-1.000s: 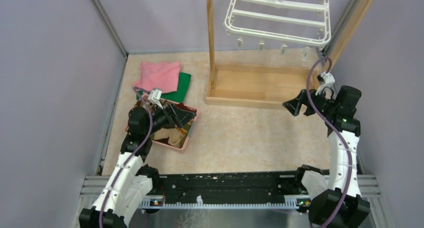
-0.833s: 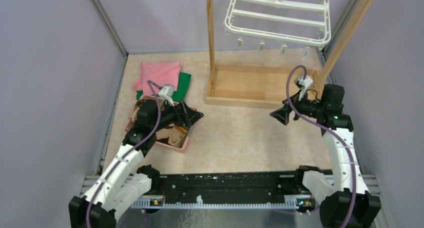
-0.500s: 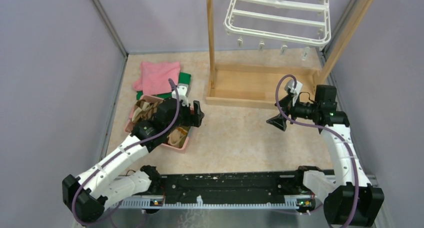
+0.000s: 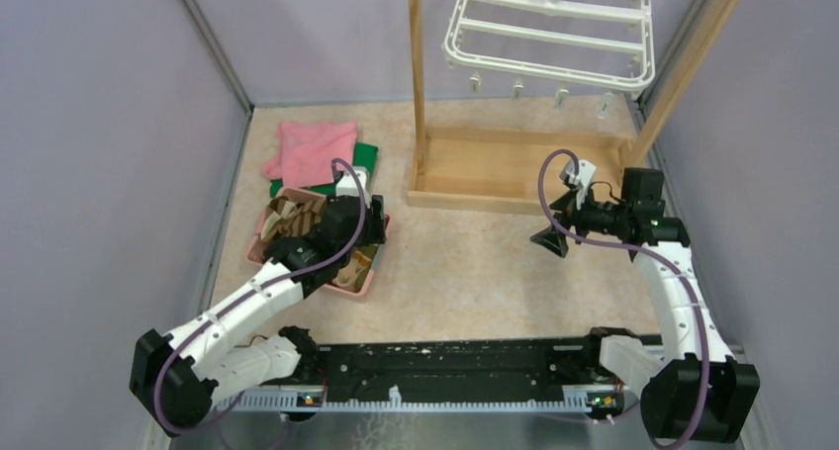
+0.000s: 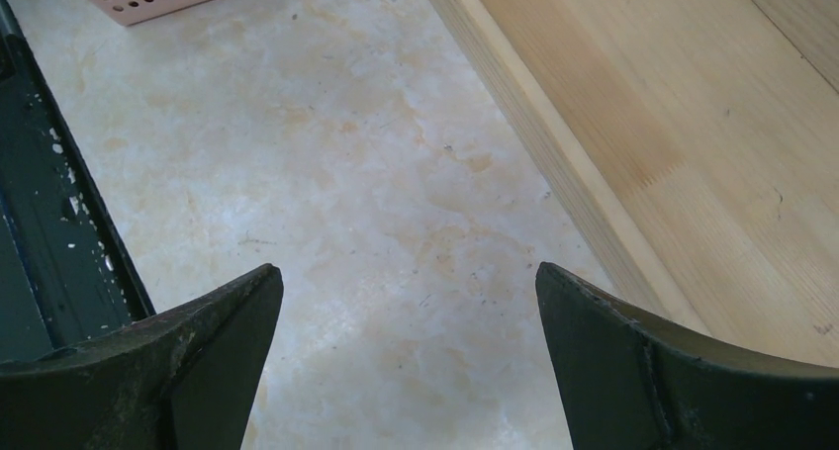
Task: Clip the socks to the hanger
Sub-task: Pick up the sock from the bin.
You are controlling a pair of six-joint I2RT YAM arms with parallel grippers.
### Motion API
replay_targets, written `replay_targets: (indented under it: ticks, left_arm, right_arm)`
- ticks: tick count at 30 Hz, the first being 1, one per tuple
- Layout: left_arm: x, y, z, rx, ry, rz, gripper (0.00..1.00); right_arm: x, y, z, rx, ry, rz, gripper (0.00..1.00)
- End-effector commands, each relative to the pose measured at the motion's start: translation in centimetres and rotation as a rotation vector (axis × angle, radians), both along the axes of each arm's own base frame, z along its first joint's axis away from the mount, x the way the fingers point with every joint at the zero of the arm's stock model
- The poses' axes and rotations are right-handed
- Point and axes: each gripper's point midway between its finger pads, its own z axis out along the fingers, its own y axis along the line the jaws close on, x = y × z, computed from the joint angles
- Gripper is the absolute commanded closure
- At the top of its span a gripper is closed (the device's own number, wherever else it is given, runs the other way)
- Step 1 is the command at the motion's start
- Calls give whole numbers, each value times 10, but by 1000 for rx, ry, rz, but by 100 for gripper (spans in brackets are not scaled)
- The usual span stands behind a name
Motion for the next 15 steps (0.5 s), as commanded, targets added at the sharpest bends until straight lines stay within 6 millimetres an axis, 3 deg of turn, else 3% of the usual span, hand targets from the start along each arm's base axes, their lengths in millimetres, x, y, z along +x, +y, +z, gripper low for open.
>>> replay_targets:
  ticks: [1, 8, 15]
  left_arm:
    - [8, 14, -1, 29, -26, 90, 34]
    - [22, 31, -17, 63, -28, 211, 39]
    - [15, 24, -35, 66, 40, 163, 44]
  right_arm:
    - [2, 0, -1, -26, -20, 11, 1]
    - [1, 1, -7, -38, -3, 13, 2]
    - [2, -2, -11, -54, 2, 5, 1]
